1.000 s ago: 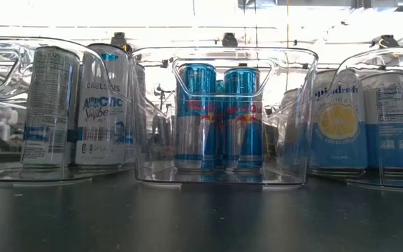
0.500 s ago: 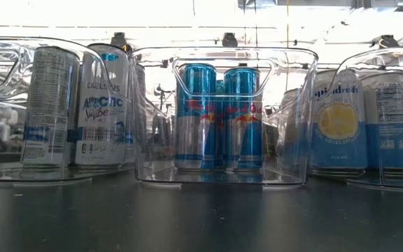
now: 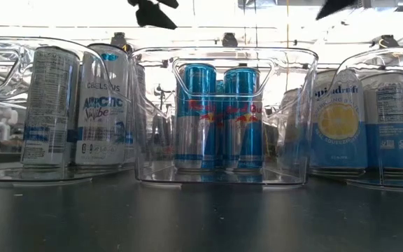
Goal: Sort soda cans
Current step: Return to Home Position
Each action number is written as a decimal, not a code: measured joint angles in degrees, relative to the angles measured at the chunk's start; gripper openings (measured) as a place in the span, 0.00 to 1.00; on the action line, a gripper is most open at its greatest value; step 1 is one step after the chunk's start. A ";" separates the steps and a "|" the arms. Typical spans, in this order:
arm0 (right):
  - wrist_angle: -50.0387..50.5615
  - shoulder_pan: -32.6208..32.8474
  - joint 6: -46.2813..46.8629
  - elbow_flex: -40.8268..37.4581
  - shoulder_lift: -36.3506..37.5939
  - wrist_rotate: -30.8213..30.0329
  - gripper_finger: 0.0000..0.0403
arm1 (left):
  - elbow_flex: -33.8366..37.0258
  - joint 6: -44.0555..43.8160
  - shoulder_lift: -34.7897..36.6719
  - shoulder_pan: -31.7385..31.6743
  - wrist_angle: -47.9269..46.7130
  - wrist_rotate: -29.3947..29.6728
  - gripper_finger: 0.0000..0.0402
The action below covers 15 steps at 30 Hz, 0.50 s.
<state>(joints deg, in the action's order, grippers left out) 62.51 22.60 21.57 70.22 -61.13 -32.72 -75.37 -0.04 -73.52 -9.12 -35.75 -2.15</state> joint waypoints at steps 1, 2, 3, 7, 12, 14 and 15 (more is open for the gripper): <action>-1.95 -0.48 0.01 -3.29 2.52 0.03 0.84 | 2.09 -0.92 1.98 -0.57 1.54 0.24 0.89; -4.01 -0.89 0.09 -6.67 5.35 0.04 0.84 | 4.48 -1.81 4.20 -0.96 3.09 1.09 0.89; -6.38 -1.20 0.04 -9.82 8.35 0.07 0.84 | 7.15 -2.72 6.40 -1.19 5.13 2.13 0.89; -16.26 -2.07 -4.95 -18.92 18.92 1.80 0.84 | 19.15 -6.18 15.53 -1.14 13.39 5.35 0.89; -20.03 -6.50 -7.69 -26.29 28.00 4.43 0.84 | 33.54 -9.00 24.28 -1.14 26.03 6.73 0.89; -20.87 -8.95 -7.80 -28.50 30.95 10.11 0.84 | 38.25 -9.99 27.07 -1.12 31.59 6.73 0.89; -21.44 -10.20 -8.19 -29.47 32.10 12.84 0.84 | 40.37 -10.09 28.22 -1.10 34.29 6.71 0.89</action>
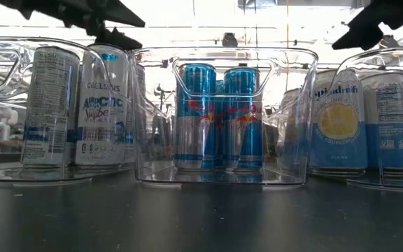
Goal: Sort soda cans
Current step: Return to Home Position
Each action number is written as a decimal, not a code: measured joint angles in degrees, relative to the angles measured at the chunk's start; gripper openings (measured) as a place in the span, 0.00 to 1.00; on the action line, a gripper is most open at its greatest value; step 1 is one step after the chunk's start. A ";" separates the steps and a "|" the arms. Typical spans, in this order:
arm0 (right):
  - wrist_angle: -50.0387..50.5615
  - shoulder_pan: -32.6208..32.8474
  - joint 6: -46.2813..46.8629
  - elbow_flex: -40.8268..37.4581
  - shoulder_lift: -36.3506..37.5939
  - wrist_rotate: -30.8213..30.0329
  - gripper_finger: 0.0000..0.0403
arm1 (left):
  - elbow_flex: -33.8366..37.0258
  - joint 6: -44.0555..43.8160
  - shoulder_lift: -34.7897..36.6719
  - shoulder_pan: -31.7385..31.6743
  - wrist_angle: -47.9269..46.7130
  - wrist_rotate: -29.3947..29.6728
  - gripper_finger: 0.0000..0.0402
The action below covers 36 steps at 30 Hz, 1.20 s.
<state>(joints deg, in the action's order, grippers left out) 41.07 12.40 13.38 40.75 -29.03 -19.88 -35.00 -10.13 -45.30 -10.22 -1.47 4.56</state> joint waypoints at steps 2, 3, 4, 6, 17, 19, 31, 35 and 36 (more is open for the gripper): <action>-1.56 -2.29 -1.80 -1.96 2.11 4.09 0.84 | 3.30 -0.07 2.08 0.00 2.90 -0.11 0.89; -2.52 -3.41 -2.52 -2.91 2.98 5.18 0.84 | 4.44 -0.05 2.99 0.00 3.50 -0.15 0.89; -3.56 -4.44 -3.26 -3.82 3.96 5.76 0.84 | 5.25 -0.09 3.78 0.00 3.93 -0.21 0.89; -5.41 -6.45 -4.96 -5.29 5.51 7.31 0.84 | 6.52 -0.34 5.39 0.00 4.22 -0.24 0.89; -9.19 -12.28 -6.77 -8.30 12.93 12.85 0.84 | 17.47 -1.15 15.13 5.43 11.98 -0.90 0.89; -9.16 -12.34 -5.94 -8.30 13.08 12.83 0.84 | 20.95 -1.19 17.41 6.91 15.08 -0.90 0.89; -8.71 -12.34 0.47 -8.30 13.02 15.76 0.84 | 34.58 1.63 31.71 11.54 20.05 -2.75 0.89; -8.71 -12.34 2.68 -8.30 13.02 15.76 0.84 | 34.58 5.01 35.64 11.89 16.87 -3.03 0.89; -8.71 -12.34 3.03 -8.30 13.02 15.76 0.84 | 34.59 5.66 36.70 11.89 16.33 -3.48 0.89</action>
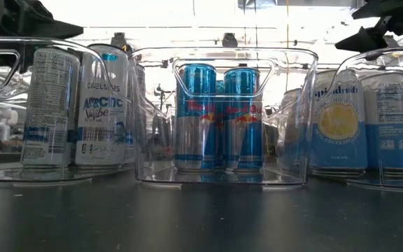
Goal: Sort soda cans
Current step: Return to Home Position
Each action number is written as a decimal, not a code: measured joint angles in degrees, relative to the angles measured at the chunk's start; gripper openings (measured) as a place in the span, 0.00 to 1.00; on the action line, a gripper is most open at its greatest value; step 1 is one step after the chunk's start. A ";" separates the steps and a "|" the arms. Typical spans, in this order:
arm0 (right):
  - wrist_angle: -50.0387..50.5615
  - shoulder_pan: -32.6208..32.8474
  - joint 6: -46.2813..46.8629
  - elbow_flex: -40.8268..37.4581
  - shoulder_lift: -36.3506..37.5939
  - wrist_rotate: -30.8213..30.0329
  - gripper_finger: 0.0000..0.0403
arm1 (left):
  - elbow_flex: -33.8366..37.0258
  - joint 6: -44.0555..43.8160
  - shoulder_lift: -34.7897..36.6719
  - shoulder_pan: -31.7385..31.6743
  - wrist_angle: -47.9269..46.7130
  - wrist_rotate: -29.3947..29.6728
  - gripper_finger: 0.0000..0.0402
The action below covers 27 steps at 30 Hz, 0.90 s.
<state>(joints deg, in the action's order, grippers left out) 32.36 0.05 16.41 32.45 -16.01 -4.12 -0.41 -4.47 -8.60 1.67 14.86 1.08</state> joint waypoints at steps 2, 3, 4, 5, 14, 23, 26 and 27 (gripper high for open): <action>0.00 0.02 0.80 0.00 0.00 0.00 0.84 | 0.01 0.52 2.21 0.00 -2.21 -2.06 0.89; 0.00 0.02 1.17 0.00 0.00 0.00 0.84 | 0.01 0.48 3.37 0.00 -3.95 -3.34 0.89; 0.00 0.02 1.47 0.00 0.00 -0.02 0.84 | 0.01 0.44 4.55 0.00 -5.55 -4.56 0.89; 0.00 0.02 1.79 0.00 0.00 -0.02 0.84 | 0.01 0.34 5.75 0.00 -7.19 -5.36 0.89; -0.53 0.04 2.42 0.00 -0.02 -0.02 0.84 | 0.03 -0.02 8.59 0.00 -13.02 -7.09 0.89; -0.90 0.04 2.09 0.00 -0.04 -0.04 0.84 | 0.05 0.88 8.61 -0.02 -12.67 -4.20 0.89; -0.90 0.04 1.51 0.00 -0.04 -0.02 0.84 | 0.07 1.67 8.56 -0.02 -14.13 -3.65 0.89; -0.90 0.04 1.24 0.00 -0.04 -0.03 0.84 | 0.07 1.81 8.52 -0.02 -14.11 -3.29 0.89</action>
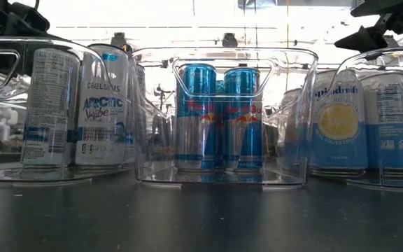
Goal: Sort soda cans
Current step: Return to Home Position
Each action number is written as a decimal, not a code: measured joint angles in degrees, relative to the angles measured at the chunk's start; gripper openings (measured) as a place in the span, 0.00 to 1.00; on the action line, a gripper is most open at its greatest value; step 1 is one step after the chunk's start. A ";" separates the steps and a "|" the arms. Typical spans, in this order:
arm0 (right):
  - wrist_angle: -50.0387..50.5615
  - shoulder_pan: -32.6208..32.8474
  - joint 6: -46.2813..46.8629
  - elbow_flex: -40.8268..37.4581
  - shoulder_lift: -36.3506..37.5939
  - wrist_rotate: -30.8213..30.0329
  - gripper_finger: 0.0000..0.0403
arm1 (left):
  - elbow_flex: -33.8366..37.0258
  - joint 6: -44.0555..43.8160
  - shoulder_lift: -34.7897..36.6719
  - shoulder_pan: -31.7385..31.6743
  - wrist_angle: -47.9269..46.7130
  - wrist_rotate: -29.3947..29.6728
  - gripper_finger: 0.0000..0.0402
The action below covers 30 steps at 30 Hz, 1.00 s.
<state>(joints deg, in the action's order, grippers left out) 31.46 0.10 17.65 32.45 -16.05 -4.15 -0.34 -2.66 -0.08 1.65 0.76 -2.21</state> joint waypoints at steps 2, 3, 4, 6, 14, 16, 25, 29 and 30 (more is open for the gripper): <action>0.00 0.00 -0.25 0.00 0.00 -0.01 0.84 | 0.00 0.00 -0.02 0.00 0.04 0.39 0.89; 0.00 0.00 -0.33 0.00 0.00 -0.01 0.84 | 0.00 -0.02 -0.02 0.00 0.04 0.37 0.89; 0.00 0.00 -0.35 0.00 0.00 -0.01 0.84 | 0.00 0.00 -0.02 0.00 0.04 0.33 0.89; 0.00 0.00 -0.52 0.01 0.00 -0.01 0.84 | 0.00 0.03 -0.02 0.00 0.04 0.30 0.89; 0.00 0.00 -0.75 0.02 0.00 -0.01 0.84 | 0.02 0.00 -0.04 0.00 0.06 0.74 0.89; 0.00 0.00 -0.75 0.02 0.00 -0.01 0.84 | 0.02 0.00 -0.04 -0.01 0.40 3.79 0.89; -0.02 0.00 0.10 0.02 0.00 -0.01 0.84 | 0.04 1.55 -0.36 -0.02 0.91 8.04 0.89; -0.02 0.00 0.30 0.02 0.00 -0.01 0.84 | 0.04 1.52 -1.15 -0.02 0.87 8.14 0.89; -0.02 0.00 0.30 0.02 0.00 -0.01 0.84 | 0.04 1.51 -1.41 -0.02 0.87 8.16 0.89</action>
<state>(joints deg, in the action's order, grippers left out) 31.44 0.10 17.96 32.47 -16.05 -4.16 -0.30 -1.15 -1.49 1.63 1.63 5.95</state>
